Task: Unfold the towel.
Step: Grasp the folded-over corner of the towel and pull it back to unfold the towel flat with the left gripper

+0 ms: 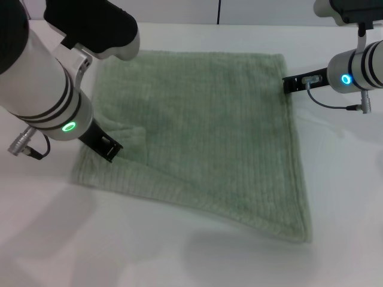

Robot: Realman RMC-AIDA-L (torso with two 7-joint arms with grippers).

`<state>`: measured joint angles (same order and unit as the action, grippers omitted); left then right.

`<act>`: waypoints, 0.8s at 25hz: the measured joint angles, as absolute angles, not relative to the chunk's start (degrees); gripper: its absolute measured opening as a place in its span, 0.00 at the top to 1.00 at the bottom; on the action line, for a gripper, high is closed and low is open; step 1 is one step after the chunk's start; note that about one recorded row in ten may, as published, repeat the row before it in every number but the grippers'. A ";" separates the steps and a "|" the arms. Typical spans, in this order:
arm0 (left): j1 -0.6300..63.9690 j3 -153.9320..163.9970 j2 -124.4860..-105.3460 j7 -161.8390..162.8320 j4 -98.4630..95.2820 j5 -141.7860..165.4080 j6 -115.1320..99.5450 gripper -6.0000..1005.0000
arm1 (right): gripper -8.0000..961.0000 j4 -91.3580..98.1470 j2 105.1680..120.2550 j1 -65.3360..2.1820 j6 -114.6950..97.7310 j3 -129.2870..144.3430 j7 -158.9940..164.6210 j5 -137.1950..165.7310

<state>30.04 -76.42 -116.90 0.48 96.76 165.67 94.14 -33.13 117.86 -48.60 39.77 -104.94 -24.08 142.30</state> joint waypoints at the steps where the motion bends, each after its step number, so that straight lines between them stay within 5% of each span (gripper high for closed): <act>1: 30.04 -76.42 -116.90 0.48 96.76 165.67 94.14 0.97 | 0.99 -33.13 117.86 -48.60 39.81 -104.94 -24.08 142.30; 8: 29.43 -76.87 -117.44 0.43 97.41 165.68 95.54 0.97 | 0.99 -33.13 117.86 -48.60 39.96 -104.94 -24.08 142.30; 13: 28.20 -76.50 -117.63 0.88 97.81 165.68 95.95 0.80 | 0.99 -33.14 117.86 -48.54 40.00 -104.94 -24.08 142.30; 17: 27.50 -76.56 -116.80 2.21 97.72 165.67 95.90 0.56 | 0.99 -33.13 117.86 -48.52 40.06 -104.94 -24.08 142.30; 20: 27.02 -77.07 -116.08 2.81 97.53 165.70 95.31 0.56 | 0.99 -33.21 117.86 -48.51 40.09 -104.94 -24.09 142.30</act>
<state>27.02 -77.07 -116.08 2.81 97.53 165.70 95.31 -33.21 117.86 -48.51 40.09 -104.94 -24.09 142.30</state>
